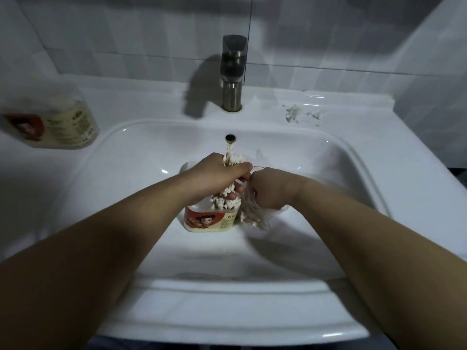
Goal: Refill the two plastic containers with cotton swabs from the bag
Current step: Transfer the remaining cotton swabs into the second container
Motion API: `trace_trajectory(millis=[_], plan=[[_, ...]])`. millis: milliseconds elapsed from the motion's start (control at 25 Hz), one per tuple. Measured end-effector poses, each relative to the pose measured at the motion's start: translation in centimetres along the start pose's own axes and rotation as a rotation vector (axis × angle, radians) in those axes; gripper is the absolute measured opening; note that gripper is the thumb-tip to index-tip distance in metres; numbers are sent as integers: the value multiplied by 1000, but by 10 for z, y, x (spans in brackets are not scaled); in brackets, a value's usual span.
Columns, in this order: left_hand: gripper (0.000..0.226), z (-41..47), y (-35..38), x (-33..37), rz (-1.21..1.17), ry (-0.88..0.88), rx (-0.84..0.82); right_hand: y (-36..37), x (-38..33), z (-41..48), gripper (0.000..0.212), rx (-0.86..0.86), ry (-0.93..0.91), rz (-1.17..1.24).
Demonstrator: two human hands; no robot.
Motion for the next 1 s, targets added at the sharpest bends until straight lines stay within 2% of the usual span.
trace_trajectory(millis=[240,480,600,800,1000], plan=[[30,1,-1,2,73,10,52,-14,5,-7,26,63,4,36],[27,7,-5,-1,152,34,116,-31,7,-22,20,177,14,183],[27,8,-9,-1,185,35,159,-36,7,-29,31,205,49,274],[32,11,-12,-4,267,17,194,-36,15,-30,18,203,93,497],[33,12,-12,-3,310,51,213,-36,14,-30,14,217,111,501]])
Point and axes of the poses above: each hand's wrist, its own z-axis towards the middle knuckle, its own y-axis out of the palm, x = y × z, the point moved 1 cm from there along z, towards the middle knuckle, and after that the axes turned 1 degree about z, right-handed, at the moved point
